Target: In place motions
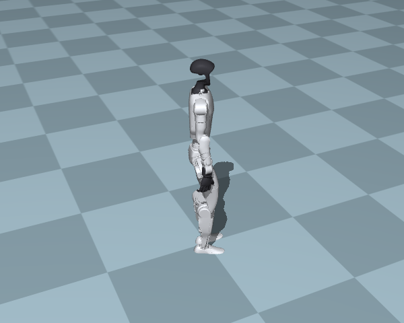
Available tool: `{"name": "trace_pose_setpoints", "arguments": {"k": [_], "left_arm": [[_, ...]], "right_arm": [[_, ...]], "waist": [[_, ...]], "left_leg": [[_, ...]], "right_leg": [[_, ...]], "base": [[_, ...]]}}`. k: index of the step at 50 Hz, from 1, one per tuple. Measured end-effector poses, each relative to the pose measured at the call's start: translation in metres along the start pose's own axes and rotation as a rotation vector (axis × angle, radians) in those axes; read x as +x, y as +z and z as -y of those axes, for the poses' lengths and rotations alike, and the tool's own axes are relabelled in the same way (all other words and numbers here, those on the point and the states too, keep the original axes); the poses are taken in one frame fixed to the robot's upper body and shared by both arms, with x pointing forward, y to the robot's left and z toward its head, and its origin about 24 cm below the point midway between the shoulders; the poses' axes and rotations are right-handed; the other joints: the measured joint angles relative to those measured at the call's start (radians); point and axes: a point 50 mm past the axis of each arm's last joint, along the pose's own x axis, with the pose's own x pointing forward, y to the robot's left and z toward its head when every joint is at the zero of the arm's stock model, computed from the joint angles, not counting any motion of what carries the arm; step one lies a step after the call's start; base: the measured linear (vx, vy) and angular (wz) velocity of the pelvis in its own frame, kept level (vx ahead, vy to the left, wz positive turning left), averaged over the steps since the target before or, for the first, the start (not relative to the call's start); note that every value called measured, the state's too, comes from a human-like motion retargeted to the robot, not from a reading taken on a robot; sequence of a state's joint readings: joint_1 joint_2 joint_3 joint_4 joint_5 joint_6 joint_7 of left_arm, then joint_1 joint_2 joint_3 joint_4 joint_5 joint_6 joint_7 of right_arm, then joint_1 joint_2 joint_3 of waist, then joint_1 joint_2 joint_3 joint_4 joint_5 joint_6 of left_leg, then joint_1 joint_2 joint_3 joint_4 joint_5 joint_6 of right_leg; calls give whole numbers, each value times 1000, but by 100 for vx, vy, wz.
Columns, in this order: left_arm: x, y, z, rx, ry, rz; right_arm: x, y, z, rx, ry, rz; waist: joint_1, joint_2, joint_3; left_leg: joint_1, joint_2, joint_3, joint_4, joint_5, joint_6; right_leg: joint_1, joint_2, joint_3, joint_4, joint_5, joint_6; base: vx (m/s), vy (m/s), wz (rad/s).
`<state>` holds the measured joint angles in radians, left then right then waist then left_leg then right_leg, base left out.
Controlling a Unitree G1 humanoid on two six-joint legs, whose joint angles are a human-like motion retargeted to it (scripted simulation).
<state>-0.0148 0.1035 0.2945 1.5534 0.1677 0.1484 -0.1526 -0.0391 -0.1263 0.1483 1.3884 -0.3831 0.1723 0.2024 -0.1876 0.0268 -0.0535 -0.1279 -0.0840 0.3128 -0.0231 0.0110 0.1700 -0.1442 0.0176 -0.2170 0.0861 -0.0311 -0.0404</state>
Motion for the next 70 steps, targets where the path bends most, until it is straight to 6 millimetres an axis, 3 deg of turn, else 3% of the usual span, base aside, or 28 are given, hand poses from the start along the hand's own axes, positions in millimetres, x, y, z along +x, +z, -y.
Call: {"name": "trace_pose_setpoints", "arguments": {"k": [7, 14, 20, 30, 35, 40, 43, 48, 53, 57, 62, 70], "left_arm": [[-1, 0, -5, 5, 16, 4], [-1, -17, -12, -15, 33, -59], [-1, -21, -6, -86, 26, -76], [0, -18, -11, -5, 43, -42], [1, -21, -9, -45, 45, -14], [1, -19, -8, -84, 34, -2], [0, -8, -14, -61, 42, 28], [-1, -2, -14, -100, 35, 56], [0, -17, -11, -133, 21, 5], [1, -35, -11, -122, 18, -63], [1, -46, -10, -121, 21, -100], [1, -60, -13, -233, 42, -94]], "right_arm": [[-1, 15, -2, -28, 4, 61], [2, -18, -8, -27, 20, -37], [1, -37, -2, -1, 4, -118], [-1, -55, 0, 155, -6, -173], [-3, -54, 7, 132, -27, -195], [-3, -39, 12, 98, -38, -156], [-3, -23, 17, 91, -45, -101], [-6, 8, 25, -1, -65, -15], [-10, 38, 28, -72, -85, 88], [-11, 48, 24, -88, -74, 138], [-7, 36, 19, -75, -59, 115], [-1, -18, 6, -17, -22, -88]], "waist": [[-50, 33, 17], [-4, -16, 16], [-16, -2, 32], [-54, 4, 49], [-149, 23, 53], [-44, -14, 101], [-56, 0, 158], [78, -77, 247], [145, -119, 305], [152, -133, 317], [127, -113, 299], [30, -71, 202]], "left_leg": [[-37, 37, -6, -8, 25, -16], [-29, -2, 3, 1, 41, -23], [-50, 9, -24, 9, 65, -39], [-64, 30, -81, 115, 38, -59], [-132, 35, -129, 210, 7, -64], [-345, -6, -82, 193, 5, -58], [-464, -78, -153, 114, 10, -43], [-677, -74, -82, 20, 23, -9], [-806, -41, -110, -6, 36, 22], [-824, -31, -115, -12, 40, 26], [-735, -29, -95, -22, 33, 10], [-391, 38, -58, 119, 37, -27]], "right_leg": [[28, 8, -62, 65, -50, 26], [103, -15, -68, -22, -77, -8], [100, -5, -97, -30, -76, -17], [121, 6, -132, -38, -74, -30], [135, 0, -208, -35, -84, -54], [152, -11, -106, -12, -84, -84], [187, 20, -171, -22, -83, -101], [222, -23, -95, 8, -68, -116], [223, -51, -50, 58, -67, -123], [225, -57, -38, 80, -76, -124], [224, -37, -52, 73, -79, -122], [205, -1, -95, 35, -84, -101]], "base": [[-11, -2, 4], [-2, -6, 10], [-15, -7, 42], [-13, -6, 28], [-9, 2, 74], [-11, 3, -62], [-13, 0, 53], [-14, 0, -94], [-6, -1, -71], [-1, -1, -16], [1, -1, 23], [8, -1, 33]]}}
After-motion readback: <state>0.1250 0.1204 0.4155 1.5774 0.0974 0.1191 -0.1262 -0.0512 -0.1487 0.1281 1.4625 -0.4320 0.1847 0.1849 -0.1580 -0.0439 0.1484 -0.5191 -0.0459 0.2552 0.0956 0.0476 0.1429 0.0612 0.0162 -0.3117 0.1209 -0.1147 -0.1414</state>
